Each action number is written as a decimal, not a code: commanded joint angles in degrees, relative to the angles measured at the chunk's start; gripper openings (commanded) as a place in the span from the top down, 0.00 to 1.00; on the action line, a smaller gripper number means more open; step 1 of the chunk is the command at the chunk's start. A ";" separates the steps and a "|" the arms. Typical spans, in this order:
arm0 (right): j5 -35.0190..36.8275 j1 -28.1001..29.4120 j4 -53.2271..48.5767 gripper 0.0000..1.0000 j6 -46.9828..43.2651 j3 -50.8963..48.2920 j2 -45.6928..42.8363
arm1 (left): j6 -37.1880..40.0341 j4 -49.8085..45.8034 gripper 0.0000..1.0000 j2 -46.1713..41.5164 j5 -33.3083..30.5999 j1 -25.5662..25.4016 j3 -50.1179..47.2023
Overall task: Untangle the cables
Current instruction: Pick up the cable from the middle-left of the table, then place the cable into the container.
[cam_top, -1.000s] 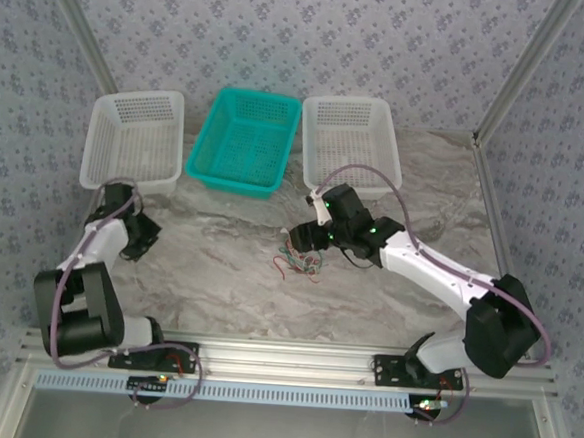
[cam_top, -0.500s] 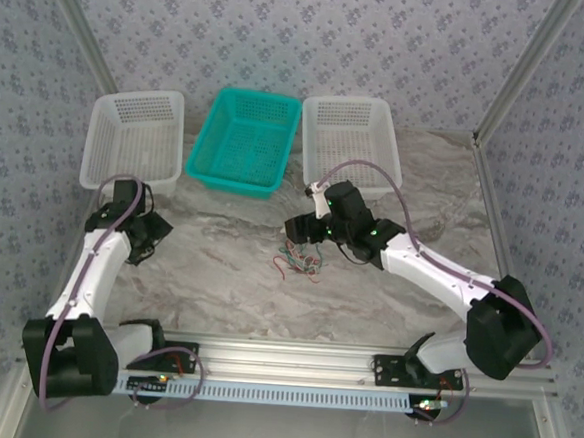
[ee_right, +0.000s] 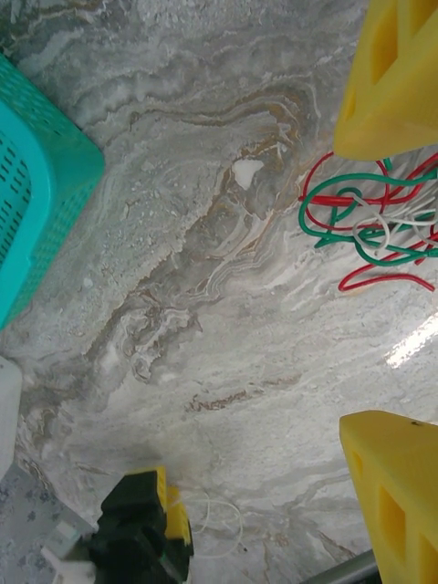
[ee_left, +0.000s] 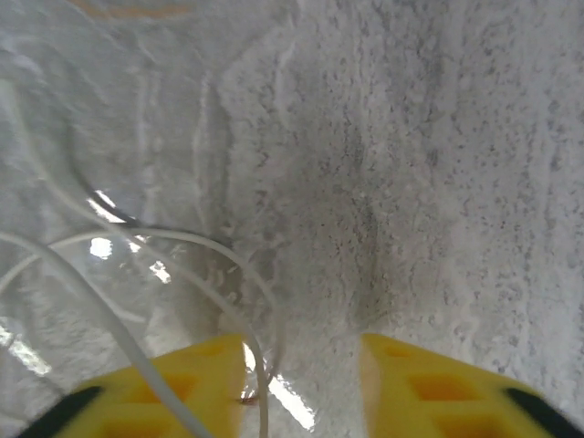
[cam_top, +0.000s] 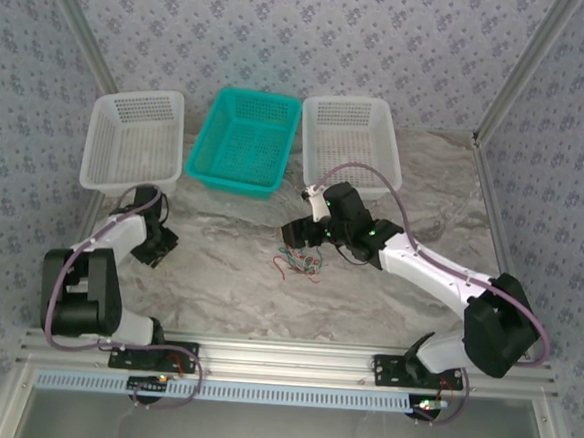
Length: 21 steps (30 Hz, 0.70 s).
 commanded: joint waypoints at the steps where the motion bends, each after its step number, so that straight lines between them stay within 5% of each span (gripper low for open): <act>1: -3.01 0.36 -1.13 0.25 0.37 1.10 -2.14 | -0.21 3.96 0.77 2.78 3.26 -0.23 -1.45; 4: -2.60 0.95 -1.77 0.25 0.47 2.07 -3.50 | 0.00 4.82 1.00 1.39 3.67 -0.19 -2.56; 14: 0.62 1.64 -1.46 0.25 3.00 1.87 -6.67 | 9.50 -2.67 1.00 -21.16 -1.14 -0.50 17.20; 21: 2.16 1.69 -1.49 0.25 3.20 1.88 -6.69 | 19.08 -0.20 1.00 -4.35 -12.02 1.02 38.20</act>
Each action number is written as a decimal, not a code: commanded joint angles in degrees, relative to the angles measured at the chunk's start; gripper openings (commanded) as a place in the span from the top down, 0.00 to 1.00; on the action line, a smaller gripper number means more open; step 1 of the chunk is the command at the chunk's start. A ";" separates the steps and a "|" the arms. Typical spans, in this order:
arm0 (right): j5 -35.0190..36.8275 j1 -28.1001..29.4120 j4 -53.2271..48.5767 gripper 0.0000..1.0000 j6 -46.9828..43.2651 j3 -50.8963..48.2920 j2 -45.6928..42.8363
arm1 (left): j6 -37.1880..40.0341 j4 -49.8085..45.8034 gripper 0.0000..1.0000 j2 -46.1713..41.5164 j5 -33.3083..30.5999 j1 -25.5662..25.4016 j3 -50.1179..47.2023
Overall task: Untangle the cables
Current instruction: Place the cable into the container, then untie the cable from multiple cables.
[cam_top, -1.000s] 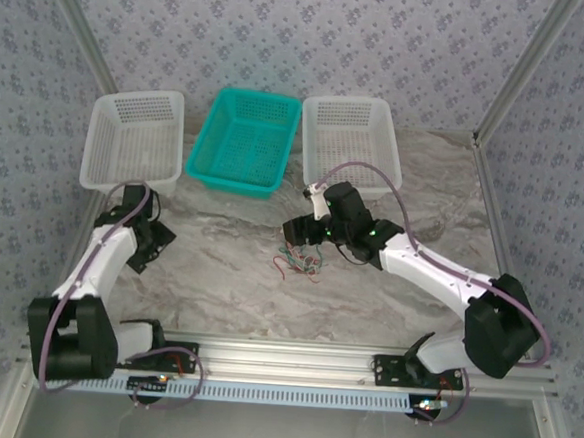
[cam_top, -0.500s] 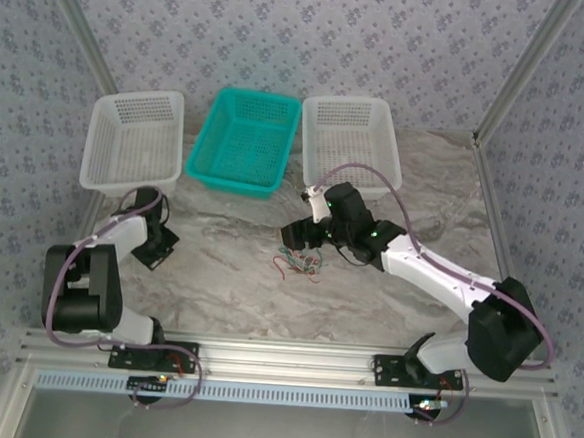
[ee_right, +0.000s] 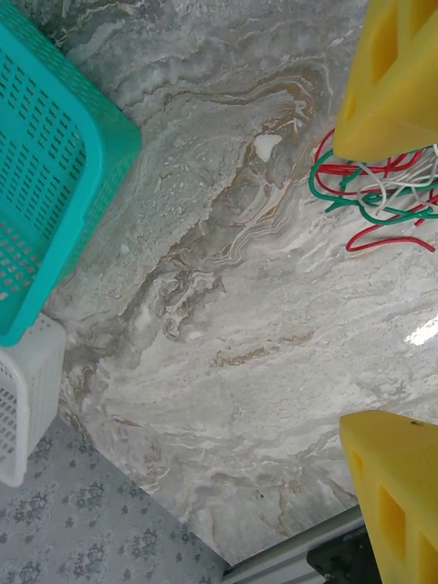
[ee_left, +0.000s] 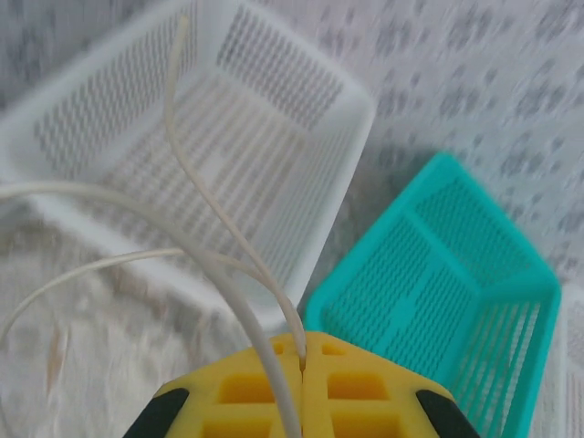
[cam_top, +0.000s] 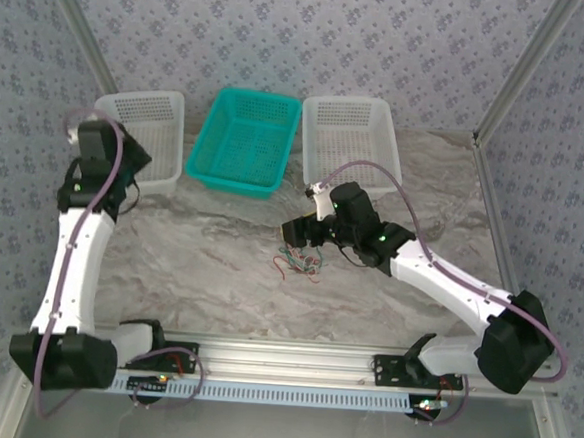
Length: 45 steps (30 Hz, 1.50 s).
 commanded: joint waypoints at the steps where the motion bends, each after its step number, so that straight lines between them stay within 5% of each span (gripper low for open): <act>1: 1.42 0.38 -0.72 0.25 0.77 1.67 -0.89 | 7.19 -0.26 1.00 11.98 -8.36 1.65 7.57; 4: 1.50 0.38 -1.92 0.25 0.51 1.82 -1.10 | 8.87 2.31 1.00 22.47 -8.03 5.07 14.45; 10: 2.35 0.26 -3.51 0.25 -0.69 1.77 -1.52 | 12.25 2.52 0.97 43.52 6.25 8.82 31.67; 12: 2.62 0.16 -4.68 0.25 -1.37 2.24 -1.56 | 12.98 2.39 0.69 47.26 6.93 8.74 35.51; 13: 2.78 0.17 -5.27 0.25 -1.68 2.29 -1.71 | 12.81 3.48 0.54 47.71 7.92 8.75 35.65; 15: 3.38 0.08 -5.82 0.25 -2.05 2.10 -1.97 | 12.03 5.03 0.37 46.86 9.20 8.64 35.06; 23: 7.55 -0.89 -3.65 0.24 0.35 -0.20 -1.64 | 5.29 8.16 0.31 28.91 11.38 5.43 22.66; 29: 9.96 -4.23 -2.80 0.24 2.00 -3.54 -0.15 | 8.79 13.58 0.34 11.33 15.81 -12.36 7.05; 36: 4.96 -7.39 -3.57 0.24 2.85 -7.83 1.51 | 15.65 5.07 0.36 8.35 16.56 -36.08 -1.46; 45: -2.18 -7.62 0.95 0.25 9.82 -13.61 5.24 | 9.42 1.60 0.44 17.53 18.35 -47.13 -7.88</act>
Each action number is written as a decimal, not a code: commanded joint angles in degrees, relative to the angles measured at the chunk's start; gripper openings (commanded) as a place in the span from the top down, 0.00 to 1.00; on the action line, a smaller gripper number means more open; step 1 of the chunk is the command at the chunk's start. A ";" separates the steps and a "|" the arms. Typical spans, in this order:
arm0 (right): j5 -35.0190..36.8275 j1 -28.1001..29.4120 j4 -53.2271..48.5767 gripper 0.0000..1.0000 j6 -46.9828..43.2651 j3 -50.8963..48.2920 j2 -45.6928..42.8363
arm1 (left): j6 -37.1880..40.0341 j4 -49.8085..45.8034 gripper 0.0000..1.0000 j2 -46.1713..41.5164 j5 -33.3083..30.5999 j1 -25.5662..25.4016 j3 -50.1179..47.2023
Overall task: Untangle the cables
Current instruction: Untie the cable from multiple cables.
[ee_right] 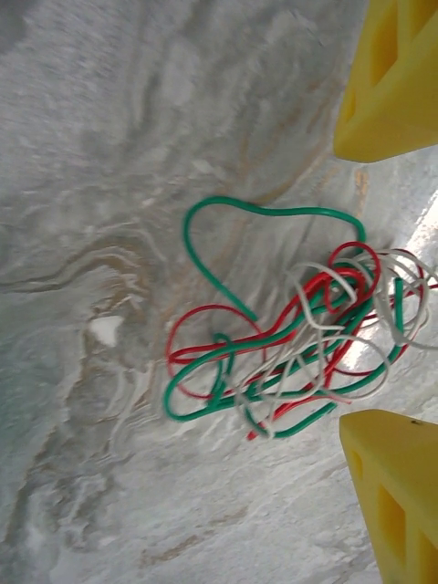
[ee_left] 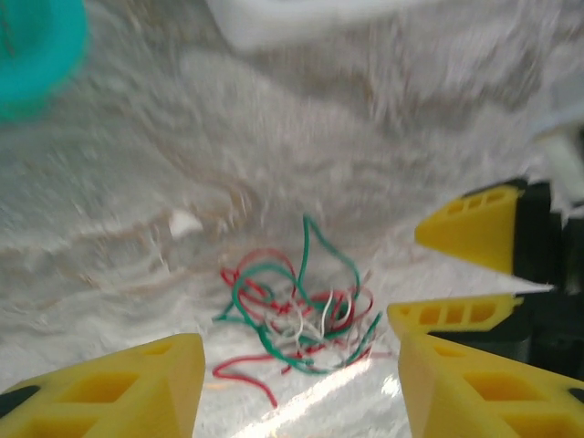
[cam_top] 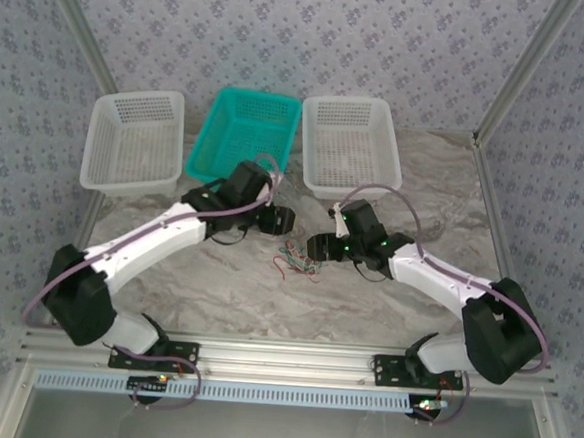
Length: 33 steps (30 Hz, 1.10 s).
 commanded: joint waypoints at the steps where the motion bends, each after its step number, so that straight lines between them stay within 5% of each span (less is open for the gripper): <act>1: -4.42 -0.08 3.13 0.25 4.94 -1.97 2.37 | -2.89 -1.15 0.45 4.70 1.87 -1.72 0.12; 5: -6.25 0.48 5.24 0.32 6.29 -2.49 5.37 | -5.51 3.86 0.62 9.06 5.50 -1.86 -0.93; 8: -6.34 0.52 6.21 0.49 6.69 -2.58 6.19 | -5.32 5.21 0.81 11.87 6.10 -1.82 -0.01; 23: -5.42 1.59 5.89 0.46 6.23 -1.17 9.66 | 1.32 2.78 0.69 17.98 3.39 -2.21 2.23; 29: -5.23 1.60 5.37 0.46 6.16 -0.93 9.52 | 3.26 0.29 0.78 20.66 2.00 -2.56 4.17; 33: -5.10 1.65 5.17 0.45 6.09 -0.73 9.41 | 3.54 -0.16 0.95 20.26 0.25 -3.07 4.41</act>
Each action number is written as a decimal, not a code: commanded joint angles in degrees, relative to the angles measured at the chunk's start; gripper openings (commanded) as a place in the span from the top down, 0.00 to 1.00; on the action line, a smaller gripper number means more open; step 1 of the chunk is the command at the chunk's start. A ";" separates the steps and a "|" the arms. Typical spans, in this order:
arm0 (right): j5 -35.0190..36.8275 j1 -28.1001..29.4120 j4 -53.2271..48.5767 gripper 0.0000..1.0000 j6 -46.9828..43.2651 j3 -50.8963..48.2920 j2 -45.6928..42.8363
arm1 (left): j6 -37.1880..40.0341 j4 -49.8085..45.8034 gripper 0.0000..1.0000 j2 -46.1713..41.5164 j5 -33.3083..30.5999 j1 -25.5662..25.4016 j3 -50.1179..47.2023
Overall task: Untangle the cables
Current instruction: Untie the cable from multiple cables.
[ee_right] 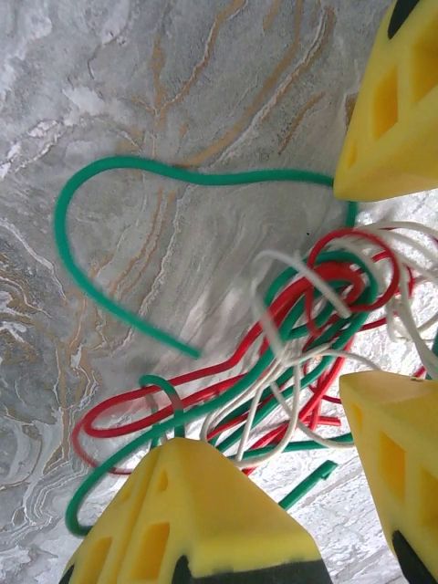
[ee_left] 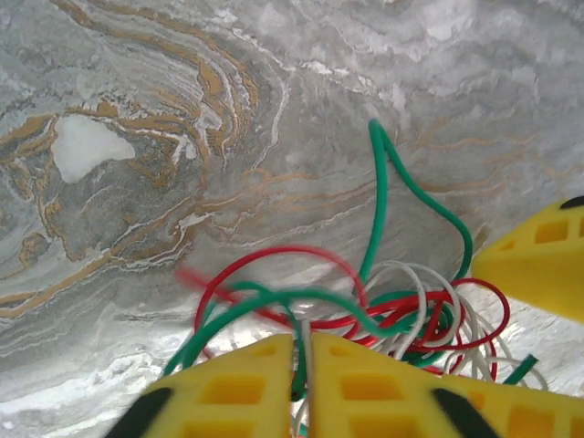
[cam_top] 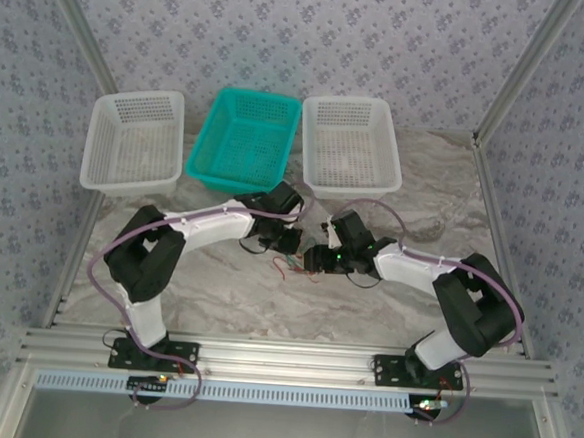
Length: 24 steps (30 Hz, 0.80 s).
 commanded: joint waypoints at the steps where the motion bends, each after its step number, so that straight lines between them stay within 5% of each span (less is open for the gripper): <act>1: 0.26 0.42 -0.68 0.45 0.02 1.53 0.30 | 1.00 -1.98 1.00 -0.42 -1.68 -0.75 1.87; 11: 0.90 1.48 -0.08 0.36 -2.05 3.73 0.70 | -0.89 0.08 1.00 -10.20 5.42 -0.95 4.27; 19: 6.77 -1.08 2.12 0.78 1.51 -0.63 0.65 | -4.21 0.44 1.00 -16.65 10.58 0.22 5.50; 24: 6.72 -2.72 2.29 0.82 2.46 -3.13 -0.22 | -4.90 0.78 1.00 -21.40 11.53 2.40 4.37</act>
